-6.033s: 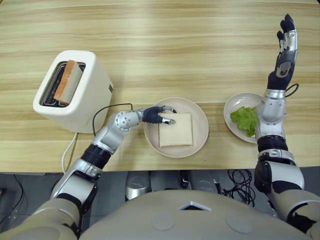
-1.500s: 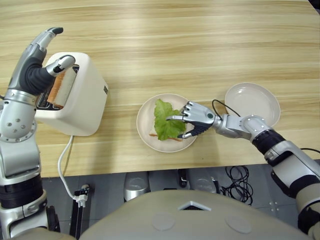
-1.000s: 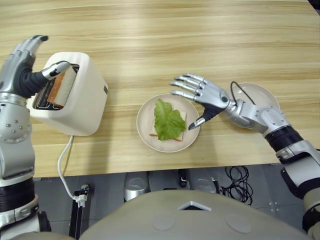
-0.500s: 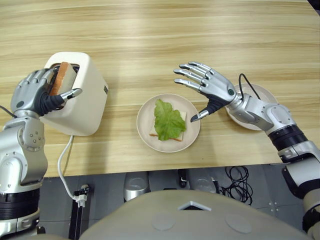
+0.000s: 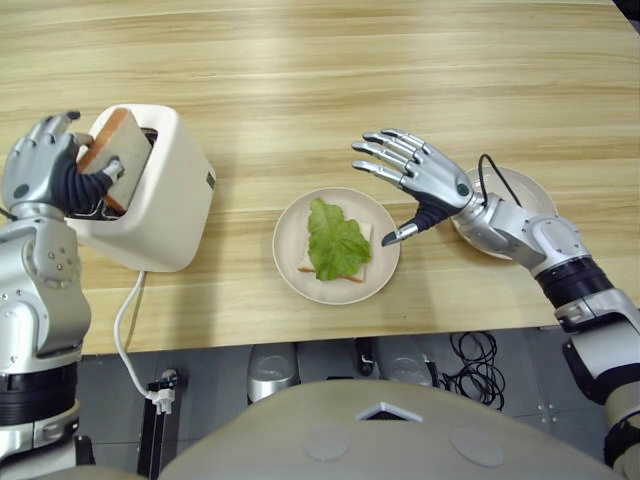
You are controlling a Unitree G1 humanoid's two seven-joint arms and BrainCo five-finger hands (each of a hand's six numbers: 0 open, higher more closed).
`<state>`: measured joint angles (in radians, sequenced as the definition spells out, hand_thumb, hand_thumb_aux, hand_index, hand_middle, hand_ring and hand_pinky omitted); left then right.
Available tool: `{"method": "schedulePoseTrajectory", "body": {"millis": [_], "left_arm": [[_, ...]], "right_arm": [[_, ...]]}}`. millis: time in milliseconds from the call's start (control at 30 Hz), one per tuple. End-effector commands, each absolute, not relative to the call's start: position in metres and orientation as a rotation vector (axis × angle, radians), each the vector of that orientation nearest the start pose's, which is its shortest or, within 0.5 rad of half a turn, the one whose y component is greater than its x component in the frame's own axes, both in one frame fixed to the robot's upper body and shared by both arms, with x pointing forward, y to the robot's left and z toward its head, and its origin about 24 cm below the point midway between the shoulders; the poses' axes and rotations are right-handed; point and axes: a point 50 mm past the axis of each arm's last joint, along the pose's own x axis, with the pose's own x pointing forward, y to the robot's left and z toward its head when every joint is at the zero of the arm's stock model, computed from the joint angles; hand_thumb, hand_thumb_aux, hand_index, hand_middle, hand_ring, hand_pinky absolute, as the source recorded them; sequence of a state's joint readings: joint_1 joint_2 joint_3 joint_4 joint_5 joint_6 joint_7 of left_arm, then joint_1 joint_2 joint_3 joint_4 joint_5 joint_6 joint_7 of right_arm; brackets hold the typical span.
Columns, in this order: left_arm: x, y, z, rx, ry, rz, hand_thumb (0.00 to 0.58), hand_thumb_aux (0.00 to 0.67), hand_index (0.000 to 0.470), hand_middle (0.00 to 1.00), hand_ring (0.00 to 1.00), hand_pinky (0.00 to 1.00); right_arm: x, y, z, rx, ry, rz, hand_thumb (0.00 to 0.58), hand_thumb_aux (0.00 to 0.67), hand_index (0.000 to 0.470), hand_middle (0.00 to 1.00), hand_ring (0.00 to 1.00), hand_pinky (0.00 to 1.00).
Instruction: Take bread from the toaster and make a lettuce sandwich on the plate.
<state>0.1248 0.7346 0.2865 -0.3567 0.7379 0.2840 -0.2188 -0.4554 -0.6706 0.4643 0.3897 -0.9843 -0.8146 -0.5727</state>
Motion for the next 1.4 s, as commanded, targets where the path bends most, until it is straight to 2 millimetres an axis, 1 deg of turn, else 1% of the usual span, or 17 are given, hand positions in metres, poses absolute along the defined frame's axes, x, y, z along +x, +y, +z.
{"method": "schedulePoseTrajectory", "body": {"millis": [33, 167, 267, 333, 367, 467, 567, 667, 733, 800, 833, 900, 967, 1067, 1100, 1233, 1400], "left_arm": [[0.222, 0.296, 0.175, 1.432, 0.028, 0.267, 0.580, 0.670, 0.460, 1.00, 1.00, 1.00], [0.225, 0.289, 0.208, 1.442, -0.115, 0.303, 0.580, 0.670, 0.460, 1.00, 1.00, 1.00], [0.227, 0.294, 0.247, 1.451, -0.232, 0.409, 0.580, 0.670, 0.460, 1.00, 1.00, 1.00], [0.228, 0.294, 0.267, 1.440, -0.300, 0.437, 0.580, 0.670, 0.460, 1.00, 1.00, 1.00], [0.229, 0.293, 0.272, 1.435, -0.320, 0.439, 0.580, 0.670, 0.460, 1.00, 1.00, 1.00], [0.246, 0.275, 0.276, 1.357, -0.392, 0.297, 0.580, 0.670, 0.460, 1.00, 1.00, 1.00], [0.271, 0.246, 0.261, 1.234, -0.402, 0.040, 0.580, 0.670, 0.460, 1.00, 1.00, 1.00], [0.290, 0.221, 0.243, 1.118, -0.385, -0.201, 0.580, 0.670, 0.460, 1.00, 1.00, 1.00], [0.301, 0.199, 0.225, 0.973, -0.346, -0.408, 0.580, 0.670, 0.460, 1.00, 1.00, 1.00], [0.307, 0.179, 0.208, 0.859, -0.306, -0.605, 0.580, 0.670, 0.460, 1.00, 1.00, 1.00], [0.308, 0.173, 0.203, 0.831, -0.295, -0.668, 0.580, 0.670, 0.460, 1.00, 1.00, 1.00], [0.311, 0.158, 0.179, 0.705, -0.215, -0.841, 0.580, 0.670, 0.460, 1.00, 1.00, 1.00], [0.312, 0.145, 0.153, 0.622, -0.128, -0.966, 0.580, 0.670, 0.460, 1.00, 1.00, 1.00], [0.312, 0.129, 0.119, 0.588, -0.018, -1.094, 0.580, 0.670, 0.460, 1.00, 1.00, 1.00], [0.313, 0.125, 0.112, 0.579, 0.006, -1.120, 0.580, 0.670, 0.460, 1.00, 1.00, 1.00], [0.317, 0.120, 0.091, 0.531, 0.080, -1.171, 0.580, 0.670, 0.460, 1.00, 1.00, 1.00], [0.323, 0.117, 0.074, 0.595, 0.124, -1.168, 0.580, 0.670, 0.460, 1.00, 1.00, 1.00]], "right_arm": [[0.278, -0.149, 0.087, -1.285, -1.006, 0.567, 0.000, 0.000, 0.000, 0.00, 0.00, 0.00], [0.280, -0.150, 0.090, -1.275, -1.018, 0.529, 0.000, 0.000, 0.000, 0.00, 0.00, 0.00], [0.281, -0.151, 0.092, -1.266, -1.020, 0.499, 0.000, 0.000, 0.000, 0.00, 0.00, 0.00], [0.281, -0.151, 0.093, -1.258, -1.021, 0.492, 0.000, 0.000, 0.000, 0.00, 0.00, 0.00], [0.281, -0.151, 0.093, -1.254, -1.022, 0.490, 0.000, 0.000, 0.000, 0.00, 0.00, 0.00], [0.282, -0.153, 0.099, -1.227, -1.023, 0.463, 0.000, 0.000, 0.000, 0.00, 0.00, 0.00], [0.281, -0.154, 0.107, -1.182, -1.038, 0.441, 0.000, 0.000, 0.000, 0.00, 0.00, 0.00], [0.276, -0.153, 0.112, -1.094, -1.052, 0.470, 0.000, 0.000, 0.000, 0.00, 0.00, 0.00], [0.269, -0.152, 0.115, -1.021, -1.067, 0.497, 0.000, 0.000, 0.000, 0.00, 0.00, 0.00], [0.262, -0.151, 0.119, -0.959, -1.088, 0.516, 0.000, 0.000, 0.000, 0.00, 0.00, 0.00], [0.260, -0.151, 0.121, -0.941, -1.094, 0.522, 0.000, 0.000, 0.000, 0.00, 0.00, 0.00], [0.253, -0.149, 0.125, -0.868, -1.105, 0.558, 0.000, 0.000, 0.000, 0.00, 0.00, 0.00], [0.245, -0.145, 0.125, -0.818, -1.105, 0.633, 0.000, 0.000, 0.000, 0.00, 0.00, 0.00], [0.233, -0.138, 0.120, -0.763, -1.075, 0.764, 0.000, 0.000, 0.000, 0.00, 0.00, 0.00], [0.230, -0.136, 0.118, -0.748, -1.061, 0.797, 0.000, 0.000, 0.000, 0.00, 0.00, 0.00], [0.221, -0.128, 0.101, -0.763, -0.965, 0.947, 0.000, 0.000, 0.000, 0.00, 0.00, 0.00], [0.220, -0.127, 0.087, -0.794, -0.863, 1.032, 0.000, 0.000, 0.000, 0.00, 0.00, 0.00]]}}
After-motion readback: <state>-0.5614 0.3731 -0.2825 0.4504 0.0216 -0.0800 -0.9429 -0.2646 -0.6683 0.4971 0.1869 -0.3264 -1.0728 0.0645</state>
